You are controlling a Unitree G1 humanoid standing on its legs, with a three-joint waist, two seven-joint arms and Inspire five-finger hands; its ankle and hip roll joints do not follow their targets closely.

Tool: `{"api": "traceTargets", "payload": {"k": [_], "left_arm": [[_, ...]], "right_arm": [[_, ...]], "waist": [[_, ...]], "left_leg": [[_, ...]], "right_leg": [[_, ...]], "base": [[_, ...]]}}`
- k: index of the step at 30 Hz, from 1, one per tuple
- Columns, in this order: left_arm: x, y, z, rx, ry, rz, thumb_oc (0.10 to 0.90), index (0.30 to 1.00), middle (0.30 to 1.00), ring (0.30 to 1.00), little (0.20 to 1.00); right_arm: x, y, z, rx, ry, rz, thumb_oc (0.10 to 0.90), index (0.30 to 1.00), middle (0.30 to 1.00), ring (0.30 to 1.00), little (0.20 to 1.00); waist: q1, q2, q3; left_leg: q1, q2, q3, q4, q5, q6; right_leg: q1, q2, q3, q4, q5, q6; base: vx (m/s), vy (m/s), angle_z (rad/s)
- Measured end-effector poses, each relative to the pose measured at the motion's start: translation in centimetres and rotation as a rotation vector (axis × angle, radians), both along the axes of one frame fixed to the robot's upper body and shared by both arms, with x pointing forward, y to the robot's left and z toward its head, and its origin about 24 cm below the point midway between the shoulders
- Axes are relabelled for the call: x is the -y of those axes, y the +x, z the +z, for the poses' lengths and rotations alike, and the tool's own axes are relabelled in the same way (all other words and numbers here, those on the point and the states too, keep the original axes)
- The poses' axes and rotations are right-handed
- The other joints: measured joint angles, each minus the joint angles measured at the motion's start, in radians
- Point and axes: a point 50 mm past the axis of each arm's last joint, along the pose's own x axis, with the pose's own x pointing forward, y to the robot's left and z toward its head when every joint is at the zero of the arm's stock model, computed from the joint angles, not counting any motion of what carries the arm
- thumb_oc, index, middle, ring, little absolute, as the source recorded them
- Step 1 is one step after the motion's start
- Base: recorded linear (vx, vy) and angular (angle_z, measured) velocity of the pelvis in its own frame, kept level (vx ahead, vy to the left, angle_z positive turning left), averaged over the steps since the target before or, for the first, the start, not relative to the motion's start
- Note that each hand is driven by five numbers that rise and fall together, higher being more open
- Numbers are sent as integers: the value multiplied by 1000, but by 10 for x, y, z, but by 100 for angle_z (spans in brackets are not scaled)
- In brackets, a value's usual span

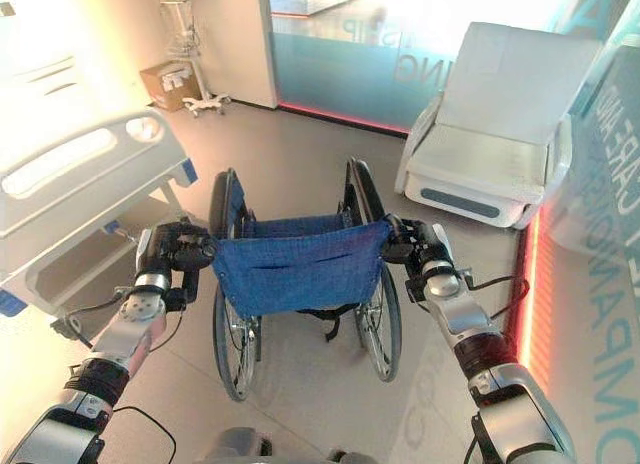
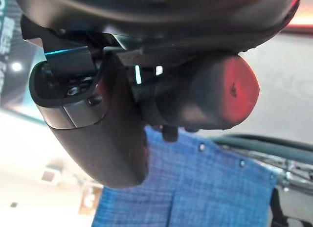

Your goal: Push the wheelchair next to the bed

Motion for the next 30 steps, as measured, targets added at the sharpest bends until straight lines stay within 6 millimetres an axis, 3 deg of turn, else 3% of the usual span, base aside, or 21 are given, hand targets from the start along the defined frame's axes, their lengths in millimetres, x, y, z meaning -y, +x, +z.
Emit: {"api": "traceTargets", "payload": {"k": [1,3,5,8,9,10,13,15,17,21,23,24,25,26,27,28,30], "left_arm": [[1,0,0,3,-5,-4,400,300,300,300,300],[-1,-3,3,19,-11,1,400,300,300,300,300],[-5,-9,3,28,-22,16,400,300,300,300,300],[-10,-18,2,32,-27,23,400,300,300,300,300],[-10,-17,3,34,-25,18,400,300,300,300,300],[-10,-16,5,39,-24,13,400,300,300,300,300],[-14,-15,11,52,-13,6,400,300,300,300,300],[-16,-13,15,58,-1,10,400,300,300,300,300],[-21,-9,24,72,24,2,400,300,300,300,300],[-26,-12,25,68,38,3,400,300,300,300,300],[-30,-13,24,71,45,15,400,300,300,300,300],[-30,-13,24,70,41,21,400,300,300,300,300],[-32,-12,24,76,39,27,400,300,300,300,300],[-33,-10,24,72,43,33,400,300,300,300,300],[-34,-8,23,61,45,32,400,300,300,300,300],[-34,-7,21,52,47,31,400,300,300,300,300],[-30,-6,20,48,49,17,400,300,300,300,300]], "right_arm": [[1,0,0,-4,-6,-1,400,300,300,300,300],[2,2,5,4,-7,11,400,300,300,300,300],[-2,3,8,13,1,34,400,300,300,300,300],[-5,-1,8,20,16,57,400,300,300,300,300],[-4,-3,5,16,21,55,400,300,300,300,300],[-3,-5,5,23,35,43,400,300,300,300,300],[-7,-7,4,33,55,50,400,300,300,300,300],[-9,-8,4,49,67,44,400,300,300,300,300],[-13,-11,5,74,103,35,400,300,300,300,300],[-18,-19,-1,83,124,35,400,300,300,300,300],[-23,-20,-1,98,135,43,400,300,300,300,300],[-25,-22,-3,98,141,47,400,300,300,300,300],[-26,-21,-1,106,142,48,400,300,300,300,300],[-28,-23,-2,108,154,47,400,300,300,300,300],[-29,-24,-5,102,160,41,400,300,300,300,300],[-28,-26,-7,93,162,34,400,300,300,300,300],[-26,-28,-11,85,163,23,400,300,300,300,300]], "waist": [[6,14,-5],[37,43,4],[58,57,8],[61,73,8],[57,65,8],[54,53,9],[50,22,6],[49,25,5],[46,11,1],[29,19,0],[13,43,5],[-12,43,7],[-24,37,2],[-69,31,7],[-94,27,6],[-121,8,6],[-145,-11,1]], "left_leg": [[6,-8,-15,-161,21,-33],[-4,19,-46,-253,49,-46],[-3,39,-57,-263,49,-46],[20,62,-12,-173,46,-41],[38,50,-9,-155,65,-15],[33,36,-4,-125,65,-12],[65,-12,67,-91,100,94],[85,-17,92,-110,101,155],[106,-31,126,-128,77,181],[191,-53,128,-211,75,201],[239,-56,118,-258,63,213],[249,-64,106,-264,54,214],[247,-73,84,-260,55,222],[269,-91,43,-260,51,223],[277,-99,32,-264,41,229],[305,-112,42,-266,29,222],[311,-115,42,-225,-21,218]], "right_leg": [[20,28,26,-28,0,0],[54,68,79,-55,4,-8],[62,77,117,-53,-5,-12],[94,62,158,-16,-63,13],[97,46,165,20,-102,26],[94,26,163,45,-124,38],[95,-56,155,138,-202,88],[57,-81,81,254,-196,99],[-37,-136,7,449,-166,109],[-101,-168,9,585,-91,169],[-216,-154,-5,514,-119,152],[-260,-144,-20,393,-102,167],[-283,-141,-10,338,-80,178],[-313,-142,7,207,-25,189],[-321,-143,11,135,-1,206],[-346,-147,29,77,31,204],[-363,-136,53,82,36,200]], "base": [[510,136,-17],[587,204,-52],[384,186,-61],[509,234,-41],[472,234,-4],[425,250,-8],[447,263,-23],[314,169,-29],[334,147,-20],[366,53,-16],[529,-66,-13],[527,-106,18],[423,-93,71],[299,-69,91],[401,-104,121],[420,-147,101],[449,-195,75]]}}
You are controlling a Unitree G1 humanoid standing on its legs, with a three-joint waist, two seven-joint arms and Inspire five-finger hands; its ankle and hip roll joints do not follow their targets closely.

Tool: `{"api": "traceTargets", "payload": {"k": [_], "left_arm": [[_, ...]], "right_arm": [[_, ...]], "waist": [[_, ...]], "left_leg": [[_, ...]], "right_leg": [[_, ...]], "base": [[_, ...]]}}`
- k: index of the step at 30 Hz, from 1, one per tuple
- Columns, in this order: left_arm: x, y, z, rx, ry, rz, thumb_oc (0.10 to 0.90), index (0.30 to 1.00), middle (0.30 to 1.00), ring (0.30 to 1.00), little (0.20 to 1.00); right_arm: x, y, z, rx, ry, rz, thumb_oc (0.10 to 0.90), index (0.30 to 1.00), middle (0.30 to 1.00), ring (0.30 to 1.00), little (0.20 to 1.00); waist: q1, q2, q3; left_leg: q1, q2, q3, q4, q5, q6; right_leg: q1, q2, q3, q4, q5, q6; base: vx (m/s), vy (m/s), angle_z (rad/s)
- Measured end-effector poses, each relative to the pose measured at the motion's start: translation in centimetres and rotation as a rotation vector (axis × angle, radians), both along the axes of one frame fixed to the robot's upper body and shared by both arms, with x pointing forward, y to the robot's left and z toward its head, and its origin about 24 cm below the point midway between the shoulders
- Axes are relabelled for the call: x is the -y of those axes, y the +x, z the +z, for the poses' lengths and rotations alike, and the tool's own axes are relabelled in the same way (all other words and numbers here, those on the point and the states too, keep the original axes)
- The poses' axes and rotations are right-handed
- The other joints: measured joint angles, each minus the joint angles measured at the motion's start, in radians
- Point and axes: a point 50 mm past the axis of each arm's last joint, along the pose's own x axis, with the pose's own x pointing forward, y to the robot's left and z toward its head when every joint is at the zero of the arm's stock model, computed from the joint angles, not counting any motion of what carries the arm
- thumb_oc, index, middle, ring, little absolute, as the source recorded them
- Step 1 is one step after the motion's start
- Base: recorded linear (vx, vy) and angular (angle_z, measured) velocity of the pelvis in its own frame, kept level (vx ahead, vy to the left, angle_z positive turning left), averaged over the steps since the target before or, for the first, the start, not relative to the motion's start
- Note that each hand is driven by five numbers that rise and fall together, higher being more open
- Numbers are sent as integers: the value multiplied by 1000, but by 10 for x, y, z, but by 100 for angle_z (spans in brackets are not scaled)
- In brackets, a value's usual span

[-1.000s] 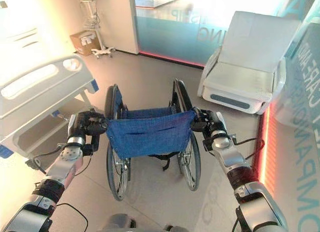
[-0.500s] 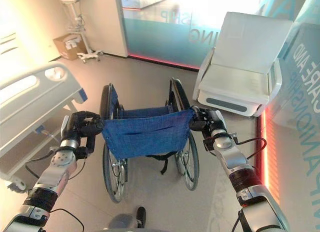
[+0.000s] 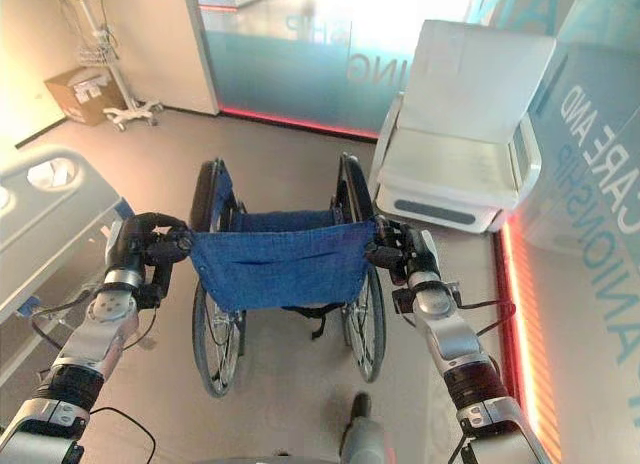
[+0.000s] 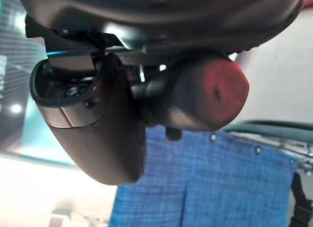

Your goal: Push the wheelchair next to the bed

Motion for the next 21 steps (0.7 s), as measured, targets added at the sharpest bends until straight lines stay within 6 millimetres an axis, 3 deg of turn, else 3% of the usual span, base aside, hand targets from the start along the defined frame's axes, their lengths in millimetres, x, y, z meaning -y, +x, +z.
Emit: {"api": "traceTargets", "payload": {"k": [1,3,5,6,7,8,10,12,13,14,16,17,18,19,21], "left_arm": [[2,1,0,-1,1,-7,400,300,300,300,300],[5,2,-1,-3,-4,-16,400,300,300,300,300],[7,1,-5,-14,-14,-13,400,300,300,300,300],[8,1,-8,-23,-23,-7,400,300,300,300,300],[10,0,-13,-42,-31,0,400,300,300,300,300],[10,0,-14,-53,-30,8,400,300,300,300,300],[11,0,-17,-63,-35,16,400,300,300,300,300],[11,-2,-20,-77,-41,23,400,300,300,300,300],[12,-2,-21,-76,-43,21,400,300,300,300,300],[14,-4,-22,-73,-47,19,400,300,300,300,300],[13,-9,-24,-55,-45,13,400,300,300,300,300],[13,-11,-24,-51,-46,10,400,300,300,300,300],[14,-13,-27,-55,-43,7,400,300,300,300,300],[15,-13,-27,-52,-46,6,400,300,300,300,300],[14,-16,-24,-32,-55,11,400,300,300,300,300]], "right_arm": [[3,0,1,-1,-9,-5,400,300,300,300,300],[10,2,6,-1,-14,-16,400,300,300,300,300],[12,6,11,-5,-19,-5,400,300,300,300,300],[12,7,11,-10,-27,0,400,300,300,300,300],[13,7,9,-24,-32,-1,400,300,300,300,300],[13,8,8,-34,-33,-5,400,300,300,300,300],[13,10,8,-37,-32,0,400,300,300,300,300],[14,11,6,-40,-29,6,400,300,300,300,300],[15,10,5,-41,-29,4,400,300,300,300,300],[15,8,1,-45,-24,2,400,300,300,300,300],[16,7,0,-37,-25,6,400,300,300,300,300],[17,7,2,-33,-30,9,400,300,300,300,300],[17,8,0,-39,-31,12,400,300,300,300,300],[18,9,1,-38,-35,10,400,300,300,300,300],[20,12,8,-18,-46,17,400,300,300,300,300]], "waist": [[-7,-5,-1],[-15,-9,-7],[-13,-4,-27],[-10,11,-35],[-3,28,-45],[8,24,-46],[20,28,-47],[39,36,-52],[47,29,-49],[68,0,-44],[91,-24,-41],[96,-17,-39],[101,-12,-36],[111,-7,-32],[132,45,-18]], "left_leg": [[2,0,2,30,-23,-11],[19,0,1,72,-79,-36],[25,13,-7,121,-122,-58],[28,29,-8,130,-134,-70],[29,53,-14,179,-153,-102],[9,60,-27,261,-164,-127],[-28,75,-26,371,-162,-139],[-152,108,-36,642,-115,-196],[-215,115,-45,740,-70,-201],[-290,114,-52,804,-61,-189],[-317,78,-56,573,-66,-178],[-304,79,-52,381,-58,-176],[-318,78,-54,202,-39,-200],[-318,83,-60,98,-9,-215],[-342,157,-105,-64,47,-251]], "right_leg": [[-4,10,4,41,10,-20],[33,43,7,75,9,-21],[51,75,27,75,69,-103],[59,92,29,78,70,-109],[88,114,23,62,64,-135],[110,117,4,60,71,-182],[134,120,-5,52,49,-202],[198,141,-20,3,32,-220],[216,145,-17,-17,33,-224],[241,146,9,-52,35,-233],[279,144,40,-103,46,-225],[309,156,51,-132,48,-226],[356,170,90,-180,55,-217],[375,177,97,-203,57,-215],[416,231,134,-237,45,-232]], "base": [[390,-219,47],[478,-260,38],[430,-223,21],[424,-222,18],[425,-214,14],[366,-181,13],[280,-136,5],[383,-166,22],[396,-61,16],[389,18,-4],[443,72,-9],[538,130,8],[629,168,-1],[590,176,-12],[584,224,-44]]}}
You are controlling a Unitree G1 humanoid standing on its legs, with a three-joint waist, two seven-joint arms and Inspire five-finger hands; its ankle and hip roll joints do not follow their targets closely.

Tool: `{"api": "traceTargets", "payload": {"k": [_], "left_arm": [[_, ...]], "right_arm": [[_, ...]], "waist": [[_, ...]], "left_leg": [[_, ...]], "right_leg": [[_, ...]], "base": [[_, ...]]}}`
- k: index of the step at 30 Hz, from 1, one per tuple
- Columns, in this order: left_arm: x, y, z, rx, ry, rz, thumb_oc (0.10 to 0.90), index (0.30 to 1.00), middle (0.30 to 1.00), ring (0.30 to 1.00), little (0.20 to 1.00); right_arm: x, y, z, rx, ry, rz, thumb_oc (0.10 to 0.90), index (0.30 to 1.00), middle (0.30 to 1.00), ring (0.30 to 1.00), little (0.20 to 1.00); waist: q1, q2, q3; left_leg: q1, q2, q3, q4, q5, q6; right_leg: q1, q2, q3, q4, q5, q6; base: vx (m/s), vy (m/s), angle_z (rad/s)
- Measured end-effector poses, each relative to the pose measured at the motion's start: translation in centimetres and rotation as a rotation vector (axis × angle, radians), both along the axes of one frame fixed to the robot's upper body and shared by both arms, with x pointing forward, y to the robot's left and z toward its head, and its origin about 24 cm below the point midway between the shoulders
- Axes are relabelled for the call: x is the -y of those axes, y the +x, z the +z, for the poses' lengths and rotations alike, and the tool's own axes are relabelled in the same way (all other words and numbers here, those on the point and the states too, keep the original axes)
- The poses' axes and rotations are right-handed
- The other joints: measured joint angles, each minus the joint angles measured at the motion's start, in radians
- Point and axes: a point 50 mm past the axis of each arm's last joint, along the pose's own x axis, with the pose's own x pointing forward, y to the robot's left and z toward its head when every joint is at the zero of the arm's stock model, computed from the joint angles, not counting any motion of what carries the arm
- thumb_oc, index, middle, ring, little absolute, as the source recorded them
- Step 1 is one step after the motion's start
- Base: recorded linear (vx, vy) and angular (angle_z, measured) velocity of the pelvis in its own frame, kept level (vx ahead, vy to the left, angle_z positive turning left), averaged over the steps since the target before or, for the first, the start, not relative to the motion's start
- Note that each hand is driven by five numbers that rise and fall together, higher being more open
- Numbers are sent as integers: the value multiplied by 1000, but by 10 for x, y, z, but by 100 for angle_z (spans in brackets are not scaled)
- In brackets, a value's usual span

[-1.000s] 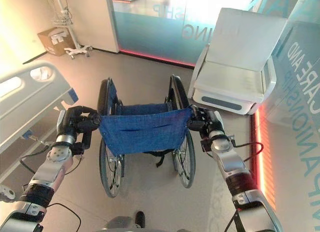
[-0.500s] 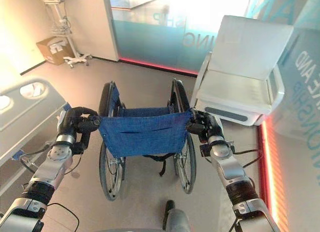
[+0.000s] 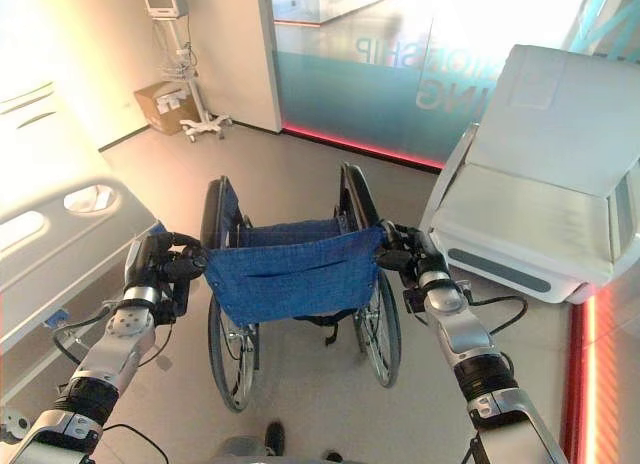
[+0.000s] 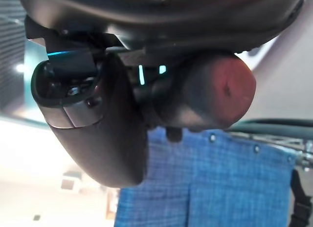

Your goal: Push the wheelchair next to the bed

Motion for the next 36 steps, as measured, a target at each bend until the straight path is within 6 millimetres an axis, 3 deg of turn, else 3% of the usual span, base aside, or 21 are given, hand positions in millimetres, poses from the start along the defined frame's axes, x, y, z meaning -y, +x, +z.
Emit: {"api": "traceTargets", "payload": {"k": [3,6,7,8,9,10,12,14,15,17,18,19,21,23,24,26,28,30,32,33,36], "left_arm": [[-4,-6,3,24,-10,9,400,300,300,300,300],[-4,-11,1,23,-10,3,400,300,300,300,300],[-3,-10,3,30,-9,-1,400,300,300,300,300],[-1,-7,6,47,-12,-1,400,300,300,300,300],[-1,-5,8,53,-9,-5,400,300,300,300,300],[0,-4,10,59,-10,-9,400,300,300,300,300],[-2,2,19,78,20,-15,400,300,300,300,300],[-4,4,25,86,36,-24,400,300,300,300,300],[-5,3,26,89,42,-23,400,300,300,300,300],[-8,5,28,89,50,-14,400,300,300,300,300],[-10,8,30,89,57,-10,400,300,300,300,300],[-11,11,32,91,58,-1,400,300,300,300,300],[-14,16,33,87,62,14,400,300,300,300,300],[-16,17,31,80,62,22,400,300,300,300,300],[-17,17,29,73,62,25,400,300,300,300,300],[-19,14,25,55,60,31,400,300,300,300,300],[-18,11,20,41,55,31,400,300,300,300,300],[-15,11,19,37,51,24,400,300,300,300,300],[-13,10,14,25,18,32,400,300,300,300,300],[-12,8,12,22,4,42,400,300,300,300,300],[-6,9,10,30,-31,73,400,300,300,300,300]], "right_arm": [[-1,-1,4,19,4,19,400,300,300,300,300],[-1,-6,2,17,-8,24,400,300,300,300,300],[0,-6,3,20,-19,28,400,300,300,300,300],[1,-5,5,27,-8,19,400,300,300,300,300],[1,-4,5,29,-4,15,400,300,300,300,300],[2,-6,3,26,-1,9,400,300,300,300,300],[-1,-7,2,38,11,4,400,300,300,300,300],[-3,-7,4,51,19,2,400,300,300,300,300],[-5,-8,5,59,24,8,400,300,300,300,300],[-9,-7,6,71,36,7,400,300,300,300,300],[-10,-8,3,67,37,0,400,300,300,300,300],[-12,-6,5,73,40,2,400,300,300,300,300],[-17,-5,5,76,50,8,400,300,300,300,300],[-20,-5,3,73,59,5,400,300,300,300,300],[-21,-6,2,71,64,5,400,300,300,300,300],[-21,-8,-1,56,68,0,400,300,300,300,300],[-21,-9,-1,43,66,-3,400,300,300,300,300],[-18,-8,1,43,55,-5,400,300,300,300,300],[-16,-6,0,22,44,1,400,300,300,300,300],[-15,-6,0,10,37,8,400,300,300,300,300],[-15,5,1,2,6,25,400,300,300,300,300]], "waist": [[14,25,15],[12,25,15],[9,29,16],[4,13,21],[22,2,22],[35,5,20],[43,-12,25],[44,-20,25],[41,-17,25],[29,-7,26],[27,0,26],[16,12,33],[-27,5,30],[-56,-16,25],[-75,-26,22],[-92,-40,13],[-107,-41,7],[-111,-39,2],[-111,-25,-9],[-104,-17,-21],[-80,-31,-22]], "left_leg": [[-24,56,35,76,7,6],[66,26,43,139,5,10],[107,19,45,128,41,40],[101,0,60,174,57,65],[109,-19,93,202,60,117],[129,-28,115,193,53,138],[168,-39,177,167,32,173],[189,-52,205,147,33,179],[219,-60,218,119,13,202],[237,-59,215,110,14,201],[253,-60,198,94,-4,208],[264,-60,182,86,-3,205],[280,-69,162,75,-4,204],[308,-104,132,54,-17,206],[322,-118,119,53,-30,205],[349,-126,107,66,-68,197],[370,-120,68,107,-113,181],[358,-95,35,170,-165,161],[363,-55,19,229,-212,128],[355,-29,21,287,-241,108],[241,5,38,532,-218,53]], "right_leg": [[16,10,17,55,-61,5],[12,-29,36,184,-169,38],[11,-37,39,230,-205,62],[12,-65,49,271,-247,84],[13,-96,40,298,-274,114],[7,-125,-6,344,-284,129],[-81,-205,-208,545,-262,127],[-133,-243,-216,633,-243,150],[-165,-260,-219,685,-239,147],[-183,-255,-230,659,-243,147],[-206,-249,-241,585,-241,148],[-232,-236,-241,494,-231,150],[-278,-224,-235,361,-178,176],[-353,-237,-189,268,-70,206],[-359,-243,-178,229,-29,208],[-351,-247,-177,173,-4,211],[-338,-231,-139,200,52,187],[-333,-198,-96,266,54,182],[-334,-173,-117,338,20,130],[-331,-156,-131,363,-8,85],[-293,-149,-187,369,-52,52]], "base": [[522,273,-43],[488,226,-24],[587,331,-8],[585,348,-32],[548,323,-45],[423,217,-73],[385,179,-49],[334,73,-33],[309,12,-36],[331,-45,-23],[425,-93,-10],[445,-97,13],[416,-80,50],[578,-145,49],[524,-171,50],[418,-183,46],[545,-319,52],[534,-352,56],[383,-293,41],[456,-350,27],[427,-307,31]]}}
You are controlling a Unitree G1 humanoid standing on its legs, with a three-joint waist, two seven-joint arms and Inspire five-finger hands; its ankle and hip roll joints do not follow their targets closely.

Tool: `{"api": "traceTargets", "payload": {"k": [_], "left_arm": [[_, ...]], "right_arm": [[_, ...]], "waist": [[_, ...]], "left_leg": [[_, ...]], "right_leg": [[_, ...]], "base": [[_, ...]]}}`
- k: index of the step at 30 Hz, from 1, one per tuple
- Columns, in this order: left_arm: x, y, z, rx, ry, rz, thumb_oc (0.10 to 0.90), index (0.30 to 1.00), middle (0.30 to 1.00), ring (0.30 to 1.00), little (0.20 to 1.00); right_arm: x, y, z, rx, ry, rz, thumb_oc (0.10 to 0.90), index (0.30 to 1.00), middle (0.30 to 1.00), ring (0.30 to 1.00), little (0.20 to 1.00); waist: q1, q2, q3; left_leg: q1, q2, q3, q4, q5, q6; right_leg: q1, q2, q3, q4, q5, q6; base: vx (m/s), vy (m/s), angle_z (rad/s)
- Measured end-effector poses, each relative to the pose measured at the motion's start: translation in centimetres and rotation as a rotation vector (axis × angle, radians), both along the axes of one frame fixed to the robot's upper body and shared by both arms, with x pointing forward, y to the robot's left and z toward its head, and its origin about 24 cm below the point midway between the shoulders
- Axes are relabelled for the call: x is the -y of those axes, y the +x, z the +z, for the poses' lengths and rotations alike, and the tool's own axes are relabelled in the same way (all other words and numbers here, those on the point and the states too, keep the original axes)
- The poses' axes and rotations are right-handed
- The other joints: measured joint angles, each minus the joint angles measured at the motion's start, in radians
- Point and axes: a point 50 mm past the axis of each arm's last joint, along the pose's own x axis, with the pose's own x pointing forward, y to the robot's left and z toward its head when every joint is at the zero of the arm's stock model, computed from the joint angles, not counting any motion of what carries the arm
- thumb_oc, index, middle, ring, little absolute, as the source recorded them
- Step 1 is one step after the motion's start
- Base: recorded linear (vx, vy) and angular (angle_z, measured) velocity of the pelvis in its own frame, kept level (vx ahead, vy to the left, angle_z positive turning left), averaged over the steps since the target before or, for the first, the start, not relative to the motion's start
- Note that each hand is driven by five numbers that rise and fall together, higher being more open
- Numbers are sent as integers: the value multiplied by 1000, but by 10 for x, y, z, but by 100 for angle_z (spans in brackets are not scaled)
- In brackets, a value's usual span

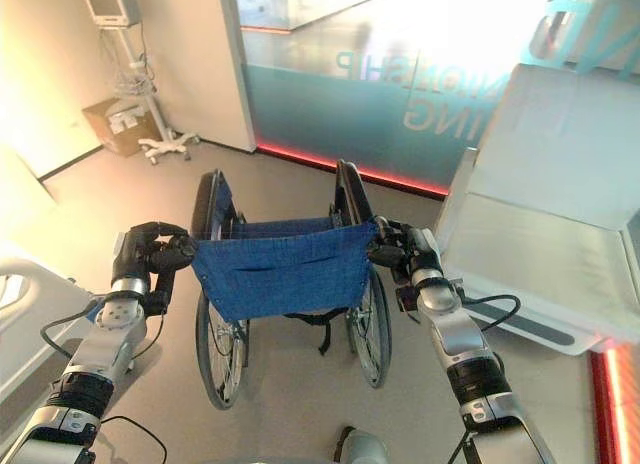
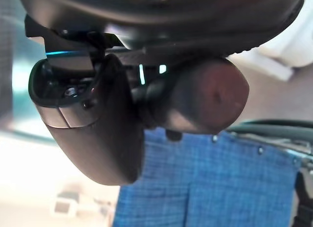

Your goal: Push the wheelchair next to the bed

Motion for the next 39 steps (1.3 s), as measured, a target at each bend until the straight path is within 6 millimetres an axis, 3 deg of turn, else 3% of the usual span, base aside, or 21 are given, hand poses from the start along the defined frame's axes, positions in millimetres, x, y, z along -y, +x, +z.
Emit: {"api": "traceTargets", "payload": {"k": [2,3,5,9,10,12,14,16,19,21,22,24,26,27,29,32,34,35,37,39], "left_arm": [[7,-1,-6,-12,-48,6,400,300,300,300,300],[9,-3,-10,-18,-70,9,400,300,300,300,300],[15,-5,-14,-27,-90,-8,400,300,300,300,300],[29,-8,-17,-13,-110,-51,400,300,300,300,300],[32,-9,-17,-6,-110,-65,400,300,300,300,300],[36,-10,-13,15,-115,-79,400,300,300,300,300],[31,-13,-6,52,-121,-66,400,300,300,300,300],[28,-14,-4,57,-120,-59,400,300,300,300,300],[25,-14,0,75,-123,-58,400,300,300,300,300],[21,-13,4,88,-117,-55,400,300,300,300,300],[20,-13,6,92,-117,-50,400,300,300,300,300],[19,-7,11,91,-104,-56,400,300,300,300,300],[19,-4,19,108,-74,-80,400,300,300,300,300],[19,-3,20,110,-69,-83,400,300,300,300,300],[20,3,21,105,-66,-86,400,300,300,300,300],[19,11,24,105,-64,-88,400,300,300,300,300],[18,19,28,101,-54,-97,400,300,300,300,300],[17,21,32,108,-49,-98,400,300,300,300,300],[17,24,36,119,-46,-98,400,300,300,300,300],[16,22,35,121,-51,-95,400,300,300,300,300]], "right_arm": [[5,1,-3,-7,-31,1,400,300,300,300,300],[8,1,-6,-20,-36,-4,400,300,300,300,300],[16,1,-7,-38,-60,-12,400,300,300,300,300],[31,7,-6,-73,-105,-40,400,300,300,300,300],[36,9,-2,-68,-121,-45,400,300,300,300,300],[41,11,2,-68,-134,-54,400,300,300,300,300],[38,16,8,-47,-133,-34,400,300,300,300,300],[35,20,10,-46,-130,-15,400,300,300,300,300],[32,21,7,-47,-112,4,400,300,300,300,300],[30,23,6,-40,-95,16,400,300,300,300,300],[28,25,5,-38,-85,18,400,300,300,300,300],[25,26,5,-28,-71,19,400,300,300,300,300],[28,25,4,-26,-61,7,400,300,300,300,300],[29,24,4,-26,-56,2,400,300,300,300,300],[29,25,4,-22,-52,-2,400,300,300,300,300],[29,30,11,14,-55,1,400,300,300,300,300],[29,30,12,23,-56,-9,400,300,300,300,300],[27,31,12,31,-54,-12,400,300,300,300,300],[25,31,13,36,-53,-14,400,300,300,300,300],[25,30,16,45,-54,-10,400,300,300,300,300]], "waist": [[26,3,2],[44,-14,10],[80,-26,16],[124,-24,19],[143,-7,26],[175,18,32],[200,33,41],[211,32,43],[238,11,44],[253,-11,43],[255,-13,43],[274,-12,36],[282,-40,37],[282,-43,36],[275,-9,44],[230,24,59],[187,4,66],[161,-14,72],[136,-28,72],[139,-34,71]], "left_leg": [[-71,19,-15,155,61,-14],[-122,19,-16,224,81,-6],[-146,-20,-7,133,80,-2],[-201,-79,46,-239,119,-11],[-245,-70,44,-319,174,-27],[-269,-46,35,-442,225,-66],[-312,-28,20,-443,229,-72],[-311,-36,24,-395,230,-64],[-253,-86,11,-297,256,-24],[-200,-101,42,-322,325,80],[-183,-107,50,-322,325,166],[-147,-110,63,-337,302,186],[-106,-127,49,-369,290,201],[-95,-130,42,-378,287,203],[-63,-127,-3,-380,264,211],[-51,-123,-83,-372,247,205],[-54,-157,-157,-367,231,187],[-57,-171,-190,-361,222,188],[-76,-178,-230,-298,169,177],[-83,-184,-260,-251,132,154]], "right_leg": [[55,15,-10,-47,-6,-20],[96,17,-21,-84,-12,-38],[150,15,-29,-140,-17,-35],[239,52,-41,-255,-12,-35],[274,77,-43,-275,-16,-40],[317,118,-34,-308,-22,-47],[342,145,-10,-309,-48,-50],[360,144,5,-295,-71,-51],[388,116,27,-203,-181,-19],[397,86,22,-140,-226,18],[394,75,0,-100,-241,43],[321,25,-88,108,-237,72],[276,-26,-114,238,-218,110],[271,-41,-122,253,-230,98],[233,-92,-136,172,-232,93],[162,-113,-99,-42,-168,145],[76,-170,-27,-225,-20,195],[50,-189,9,-289,41,198],[30,-189,38,-300,72,194],[27,-164,30,-250,73,196]], "base": [[286,-180,26],[350,-143,23],[390,-121,17],[380,-56,15],[497,-39,2],[469,-8,-18],[436,47,-38],[530,48,-28],[518,40,-16],[411,51,-20],[341,34,-9],[476,-20,-4],[363,-145,8],[195,-178,11],[287,-347,10],[288,-340,49],[403,-487,106],[314,-428,95],[261,-381,74],[433,-541,52]]}}
